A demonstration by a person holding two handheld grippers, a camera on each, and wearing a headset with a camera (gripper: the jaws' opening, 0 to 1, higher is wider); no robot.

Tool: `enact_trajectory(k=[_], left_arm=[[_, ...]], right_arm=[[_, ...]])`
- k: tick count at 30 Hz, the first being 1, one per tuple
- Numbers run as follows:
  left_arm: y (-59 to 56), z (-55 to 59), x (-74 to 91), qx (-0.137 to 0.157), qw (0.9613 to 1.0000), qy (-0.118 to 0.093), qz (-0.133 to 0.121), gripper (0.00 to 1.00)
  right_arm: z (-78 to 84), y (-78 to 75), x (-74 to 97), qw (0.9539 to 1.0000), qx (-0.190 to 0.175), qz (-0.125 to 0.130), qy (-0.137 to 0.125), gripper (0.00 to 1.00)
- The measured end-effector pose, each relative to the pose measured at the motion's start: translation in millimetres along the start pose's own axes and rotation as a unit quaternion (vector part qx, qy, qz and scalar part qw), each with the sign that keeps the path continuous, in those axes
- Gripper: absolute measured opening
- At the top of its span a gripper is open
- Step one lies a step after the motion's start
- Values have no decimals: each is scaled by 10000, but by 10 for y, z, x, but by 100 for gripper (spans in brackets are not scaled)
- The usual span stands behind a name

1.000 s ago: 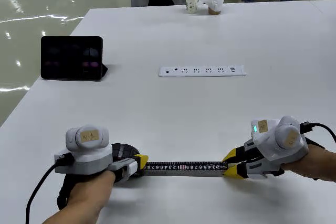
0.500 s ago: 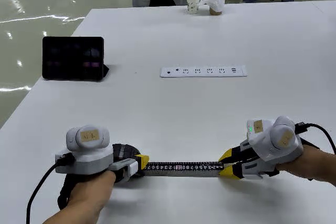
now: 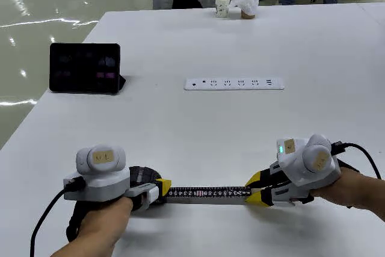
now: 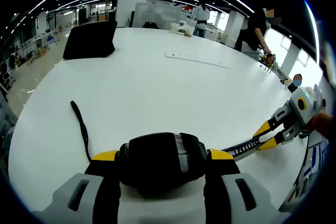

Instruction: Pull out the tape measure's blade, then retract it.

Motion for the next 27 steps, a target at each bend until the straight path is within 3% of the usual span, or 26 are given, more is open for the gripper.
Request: enact_trajectory(k=[27], left_arm=[[10, -2, 0, 3, 10000, 8, 8, 59]], right_arm=[[-119, -10, -143, 10000, 4, -38, -60, 10]])
Point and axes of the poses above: the centre of the closed fingertips' face, and the gripper's own axes: x roughly backward along the fingers, y roughly to its left, z roughly out of its underside, the point moved 9 cm from there along x, roughly backward along the fingers, and after that the axes turned 5 degrees about x, right-handed, at the moved point
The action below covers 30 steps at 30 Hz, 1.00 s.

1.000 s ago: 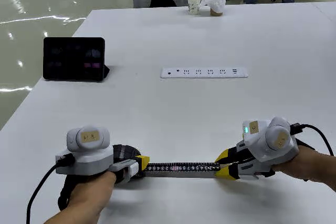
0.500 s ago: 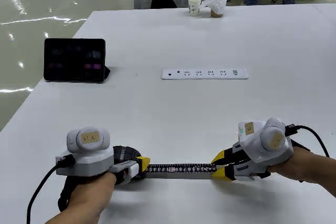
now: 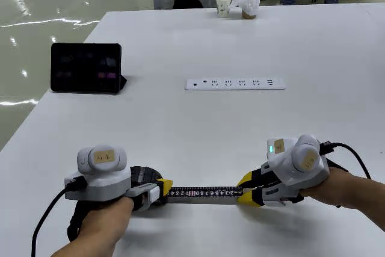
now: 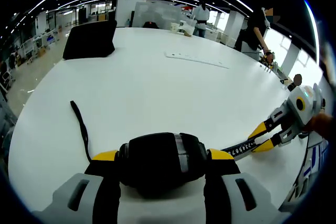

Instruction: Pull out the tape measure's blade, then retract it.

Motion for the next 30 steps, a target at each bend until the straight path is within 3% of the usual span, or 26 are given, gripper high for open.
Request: enact_trajectory(k=[30], left_arm=[[-11, 12, 4, -29, 10000, -8, 2, 59]], right_arm=[[-125, 8, -178, 10000, 9, -47, -38, 10]])
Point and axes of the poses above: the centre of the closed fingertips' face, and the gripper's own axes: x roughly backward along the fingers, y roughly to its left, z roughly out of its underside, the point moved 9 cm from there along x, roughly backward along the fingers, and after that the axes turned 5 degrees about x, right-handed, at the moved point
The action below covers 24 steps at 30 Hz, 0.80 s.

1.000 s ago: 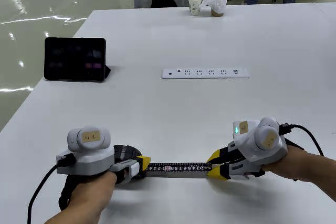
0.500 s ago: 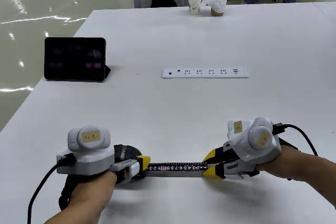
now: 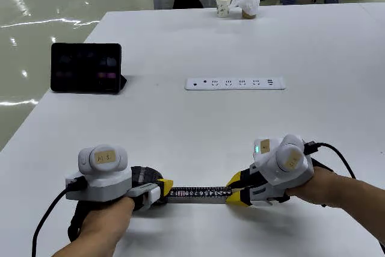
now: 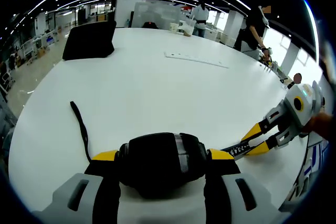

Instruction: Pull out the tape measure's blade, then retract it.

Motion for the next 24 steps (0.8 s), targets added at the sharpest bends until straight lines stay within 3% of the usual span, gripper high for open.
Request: enact_trajectory(k=[24], left_arm=[[6, -7, 1, 5, 10000, 5, 7, 59]], right_arm=[[-137, -21, -154, 10000, 8, -18, -38, 10]])
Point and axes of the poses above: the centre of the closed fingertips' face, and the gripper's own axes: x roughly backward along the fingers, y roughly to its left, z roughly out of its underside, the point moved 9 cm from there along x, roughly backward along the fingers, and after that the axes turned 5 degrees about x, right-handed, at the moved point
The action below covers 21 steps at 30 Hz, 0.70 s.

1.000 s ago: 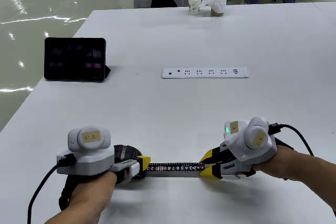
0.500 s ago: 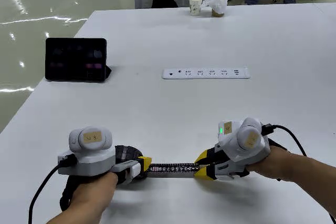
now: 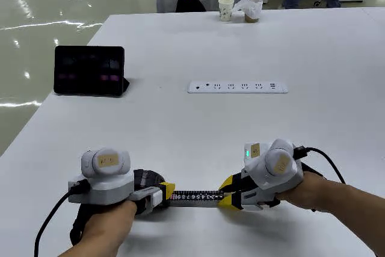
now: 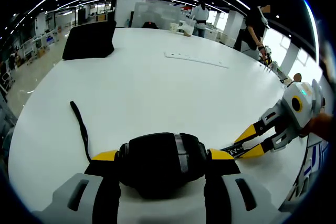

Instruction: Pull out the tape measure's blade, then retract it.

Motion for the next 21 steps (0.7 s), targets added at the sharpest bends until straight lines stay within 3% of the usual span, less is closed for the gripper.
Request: enact_trajectory(k=[21], left_arm=[[7, -15, -3, 19, 10000, 15, 10, 59]], right_arm=[[-151, 1, -180, 9999, 16, -43, -103, 10]])
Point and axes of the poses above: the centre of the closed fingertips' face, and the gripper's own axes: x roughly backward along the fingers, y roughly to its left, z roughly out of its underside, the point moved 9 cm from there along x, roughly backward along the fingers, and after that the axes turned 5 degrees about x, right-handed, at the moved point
